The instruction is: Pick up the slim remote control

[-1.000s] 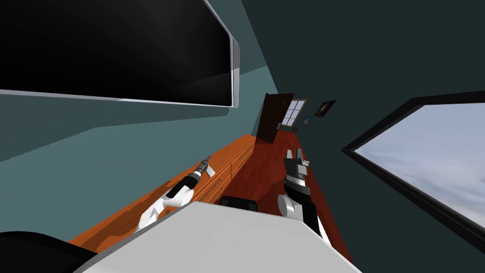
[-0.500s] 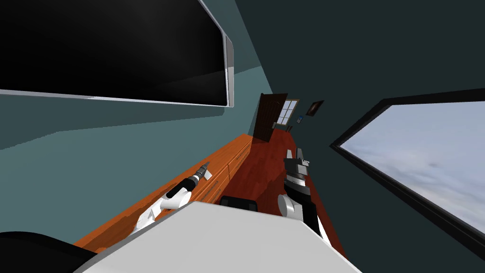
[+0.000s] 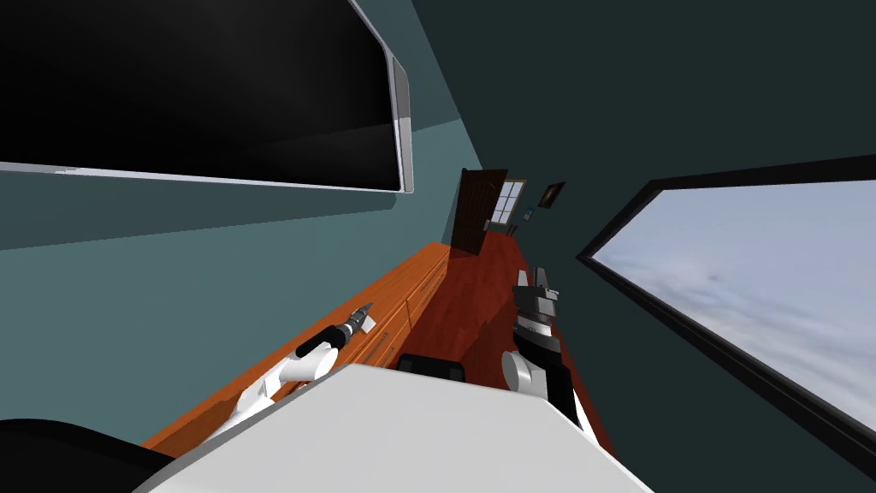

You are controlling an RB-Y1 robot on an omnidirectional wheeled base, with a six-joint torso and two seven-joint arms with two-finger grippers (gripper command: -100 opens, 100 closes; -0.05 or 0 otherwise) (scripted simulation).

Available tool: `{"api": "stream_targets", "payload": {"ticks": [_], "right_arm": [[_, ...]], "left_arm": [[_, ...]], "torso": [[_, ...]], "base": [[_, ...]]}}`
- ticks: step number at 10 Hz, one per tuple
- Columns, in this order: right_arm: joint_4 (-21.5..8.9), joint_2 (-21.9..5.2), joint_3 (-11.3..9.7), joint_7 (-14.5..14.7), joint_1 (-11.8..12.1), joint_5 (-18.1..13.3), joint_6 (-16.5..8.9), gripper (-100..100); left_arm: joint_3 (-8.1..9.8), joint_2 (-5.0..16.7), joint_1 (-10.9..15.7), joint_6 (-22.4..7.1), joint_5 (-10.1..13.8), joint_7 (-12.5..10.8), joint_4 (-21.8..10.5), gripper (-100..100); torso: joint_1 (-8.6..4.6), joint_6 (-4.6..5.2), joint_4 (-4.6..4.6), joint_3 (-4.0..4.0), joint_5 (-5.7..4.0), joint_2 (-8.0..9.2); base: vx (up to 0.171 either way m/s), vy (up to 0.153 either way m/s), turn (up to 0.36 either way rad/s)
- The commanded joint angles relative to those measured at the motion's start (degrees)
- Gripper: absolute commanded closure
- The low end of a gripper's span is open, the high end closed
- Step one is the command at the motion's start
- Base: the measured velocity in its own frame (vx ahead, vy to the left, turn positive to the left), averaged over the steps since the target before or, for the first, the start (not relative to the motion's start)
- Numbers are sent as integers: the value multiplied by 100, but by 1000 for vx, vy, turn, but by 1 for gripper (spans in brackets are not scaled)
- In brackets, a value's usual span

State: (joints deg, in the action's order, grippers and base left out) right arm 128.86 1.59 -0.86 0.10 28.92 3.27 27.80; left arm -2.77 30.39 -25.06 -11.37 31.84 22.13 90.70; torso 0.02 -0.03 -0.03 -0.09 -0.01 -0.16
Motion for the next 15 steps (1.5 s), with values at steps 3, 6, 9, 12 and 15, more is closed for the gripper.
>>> {"api": "stream_targets", "payload": {"ticks": [3,6,9,12,15], "right_arm": [[0,0,0,0,0,0,0,0],[0,0,0,0,0,0,0,0],[0,0,1,0,1,0,0,0],[0,0,0,0,1,0,0,0],[0,0,1,0,1,0,0,0]], "left_arm": [[-112,353,75,-545,561,252,-589,-100],[-144,465,103,-898,787,349,-879,-100],[-207,670,154,-1366,1187,536,-1301,-100],[-237,762,177,-1589,1376,625,-1517,-100],[-297,927,218,-2005,1726,789,-1908,-100]], "torso": [[1,2,0,0,0,0],[4,-1,-2,-5,1,-9],[4,-4,-1,-3,1,-4],[1,-1,-1,-5,0,-8],[5,-4,-1,-2,2,-2]], "base": [[41,9,-209],[54,22,-110],[45,23,-138],[48,20,-104],[41,35,-118]]}}
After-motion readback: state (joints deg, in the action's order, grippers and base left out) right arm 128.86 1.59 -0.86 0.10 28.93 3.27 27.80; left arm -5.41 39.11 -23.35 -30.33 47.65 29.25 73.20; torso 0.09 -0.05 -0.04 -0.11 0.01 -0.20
